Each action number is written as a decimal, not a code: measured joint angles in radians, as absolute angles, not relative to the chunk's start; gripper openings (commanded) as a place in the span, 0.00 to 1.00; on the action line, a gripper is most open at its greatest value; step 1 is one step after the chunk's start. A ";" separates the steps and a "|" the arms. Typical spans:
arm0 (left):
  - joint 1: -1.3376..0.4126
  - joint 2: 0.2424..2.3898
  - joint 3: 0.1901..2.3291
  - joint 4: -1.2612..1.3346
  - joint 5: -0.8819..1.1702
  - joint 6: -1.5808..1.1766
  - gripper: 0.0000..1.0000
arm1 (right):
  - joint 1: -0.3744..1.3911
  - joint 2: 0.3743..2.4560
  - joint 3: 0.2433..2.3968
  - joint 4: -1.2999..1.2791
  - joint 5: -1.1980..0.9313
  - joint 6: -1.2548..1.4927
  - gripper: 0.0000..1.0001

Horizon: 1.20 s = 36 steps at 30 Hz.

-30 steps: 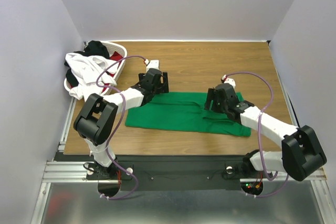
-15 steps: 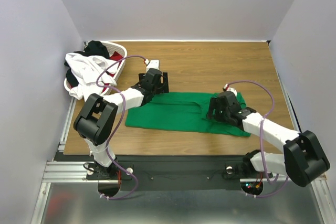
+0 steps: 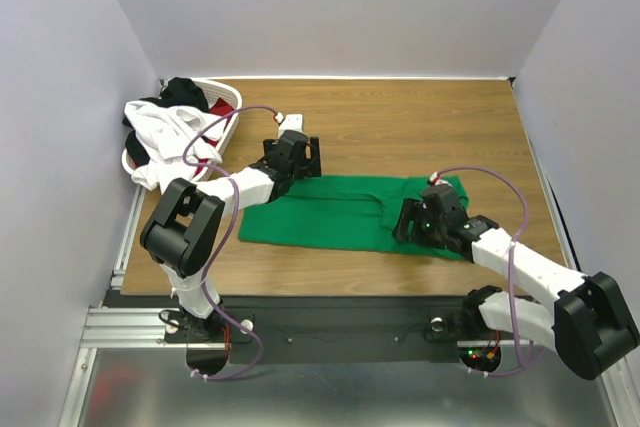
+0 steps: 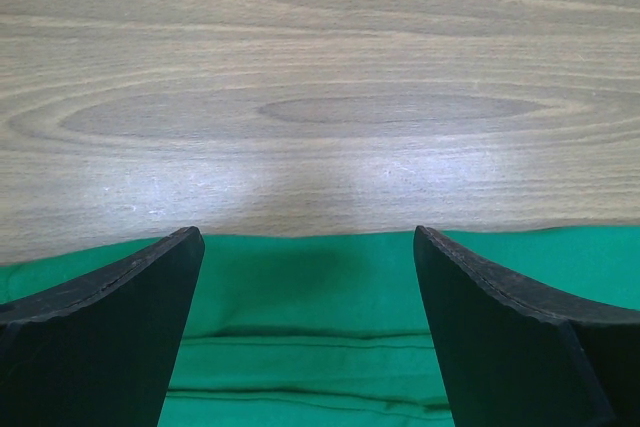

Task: Fold and stack the t-shirts
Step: Fold the tshirt

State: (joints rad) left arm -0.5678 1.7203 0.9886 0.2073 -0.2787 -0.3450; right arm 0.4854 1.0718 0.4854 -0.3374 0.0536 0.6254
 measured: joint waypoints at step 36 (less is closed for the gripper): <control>-0.488 1.719 0.925 0.253 -0.174 -0.369 0.99 | 0.485 1.727 1.017 -0.083 -0.029 0.451 0.78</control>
